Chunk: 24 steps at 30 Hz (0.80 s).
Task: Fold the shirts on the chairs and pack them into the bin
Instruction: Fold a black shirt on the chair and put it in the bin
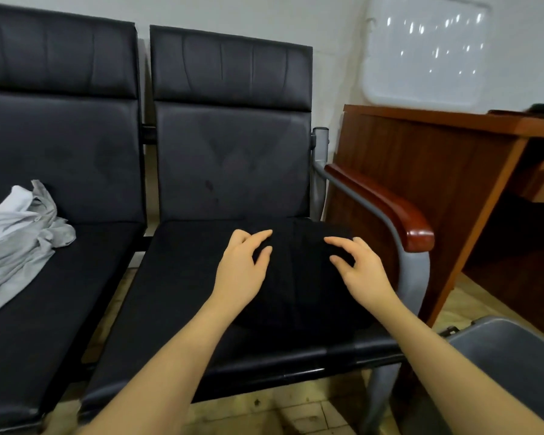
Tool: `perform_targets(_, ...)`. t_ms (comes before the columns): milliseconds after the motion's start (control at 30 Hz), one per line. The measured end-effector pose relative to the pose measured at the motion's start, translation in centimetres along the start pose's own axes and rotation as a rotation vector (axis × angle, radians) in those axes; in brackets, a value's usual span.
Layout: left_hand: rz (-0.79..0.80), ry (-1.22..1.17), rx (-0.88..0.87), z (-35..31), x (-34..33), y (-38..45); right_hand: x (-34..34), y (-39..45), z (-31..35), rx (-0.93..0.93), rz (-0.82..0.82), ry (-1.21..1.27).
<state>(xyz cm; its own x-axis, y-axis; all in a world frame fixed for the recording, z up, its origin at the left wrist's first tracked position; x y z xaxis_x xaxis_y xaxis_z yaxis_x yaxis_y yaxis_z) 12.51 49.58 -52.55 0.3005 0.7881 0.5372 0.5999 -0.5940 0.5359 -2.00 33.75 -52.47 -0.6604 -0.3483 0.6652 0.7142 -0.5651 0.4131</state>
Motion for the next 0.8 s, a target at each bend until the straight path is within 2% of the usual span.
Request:
perform_targets(167, 0.015, -0.062, -0.115, -4.3, -1.7, -0.2, 5.0, -1.8, 0.5, 0.005, -0.049, -0.117)
perform_targets(400, 0.098, -0.062, -0.336, -11.5, -8.0, 0.1, 12.9, -5.7, -3.5, 0.02, -0.257, -0.163)
perform_targets(667, 0.317, -0.101, -0.566, -21.5, -23.0, -0.3, 22.4, -11.0, -15.0, -0.157, -0.374, -0.236)
perform_targets(800, 0.513, -0.141, -0.53, -24.9, -33.1, -3.0, 25.8, -15.9, -22.9, -0.305, -0.346, -0.294)
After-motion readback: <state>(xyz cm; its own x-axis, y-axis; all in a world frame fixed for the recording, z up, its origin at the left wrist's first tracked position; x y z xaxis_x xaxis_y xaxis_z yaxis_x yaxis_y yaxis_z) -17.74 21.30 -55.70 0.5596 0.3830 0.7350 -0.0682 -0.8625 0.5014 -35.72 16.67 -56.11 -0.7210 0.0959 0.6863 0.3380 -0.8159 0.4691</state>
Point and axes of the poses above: each hand's wrist, its own y-axis towards the middle knuckle, its own x-axis out of the back of the hand, z = x × y, the point moved 8 cm from there along y, towards the middle knuckle, and after that the axes turned 4 degrees about z, right-handed, at the moved point
